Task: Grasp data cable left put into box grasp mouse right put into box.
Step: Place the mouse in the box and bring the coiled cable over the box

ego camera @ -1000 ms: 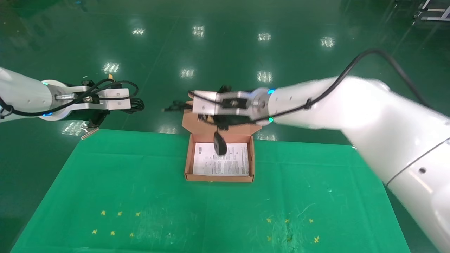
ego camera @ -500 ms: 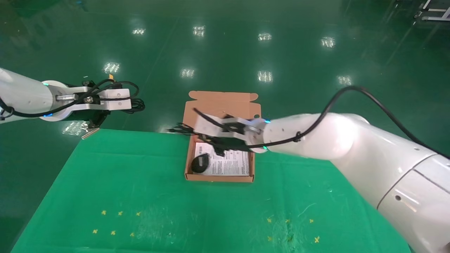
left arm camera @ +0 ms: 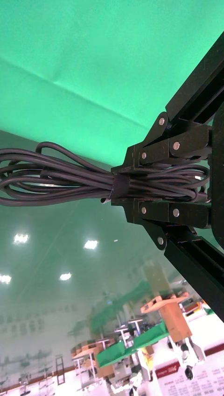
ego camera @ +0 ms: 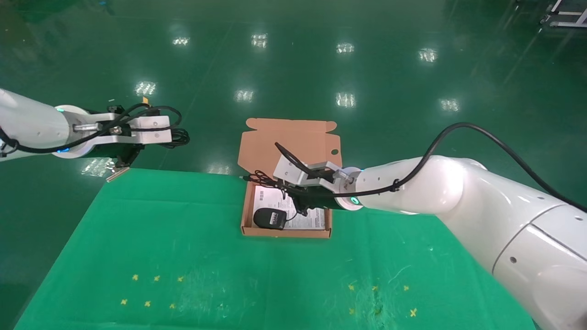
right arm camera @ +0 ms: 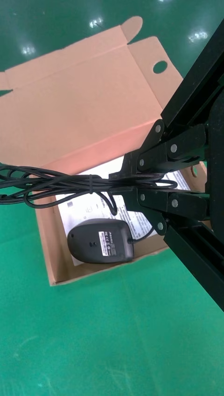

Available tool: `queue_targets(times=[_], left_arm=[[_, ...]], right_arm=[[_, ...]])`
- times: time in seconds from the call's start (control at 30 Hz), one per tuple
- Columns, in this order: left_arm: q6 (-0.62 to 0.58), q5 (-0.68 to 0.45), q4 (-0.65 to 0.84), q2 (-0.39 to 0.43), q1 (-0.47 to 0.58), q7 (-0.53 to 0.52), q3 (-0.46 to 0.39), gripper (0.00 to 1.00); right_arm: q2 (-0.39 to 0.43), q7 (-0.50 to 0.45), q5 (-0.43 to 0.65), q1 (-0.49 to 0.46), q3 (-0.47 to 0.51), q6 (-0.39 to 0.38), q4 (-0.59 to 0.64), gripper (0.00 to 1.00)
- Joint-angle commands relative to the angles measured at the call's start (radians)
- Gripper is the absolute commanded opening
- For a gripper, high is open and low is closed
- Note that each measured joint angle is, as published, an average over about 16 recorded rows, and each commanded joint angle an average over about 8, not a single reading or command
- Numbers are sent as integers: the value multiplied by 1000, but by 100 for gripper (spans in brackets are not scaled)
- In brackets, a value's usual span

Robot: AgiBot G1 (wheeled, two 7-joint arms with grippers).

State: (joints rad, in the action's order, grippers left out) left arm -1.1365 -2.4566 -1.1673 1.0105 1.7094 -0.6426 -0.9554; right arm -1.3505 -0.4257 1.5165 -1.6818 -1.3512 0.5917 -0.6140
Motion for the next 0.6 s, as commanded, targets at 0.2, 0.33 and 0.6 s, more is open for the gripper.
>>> queue_targets(times=[0.2, 0.33, 0.6], left_arm=[[67, 25, 40, 47, -29, 32, -6, 0], [137, 43, 99, 92, -52, 72, -14, 0], [342, 125, 246, 193, -116, 204, -21, 0]], right_arm=[[27, -12, 6, -11, -12, -8, -25, 100], [56, -25, 12, -25, -11, -13, -32, 100], [182, -67, 37, -56, -8, -33, -97, 100]])
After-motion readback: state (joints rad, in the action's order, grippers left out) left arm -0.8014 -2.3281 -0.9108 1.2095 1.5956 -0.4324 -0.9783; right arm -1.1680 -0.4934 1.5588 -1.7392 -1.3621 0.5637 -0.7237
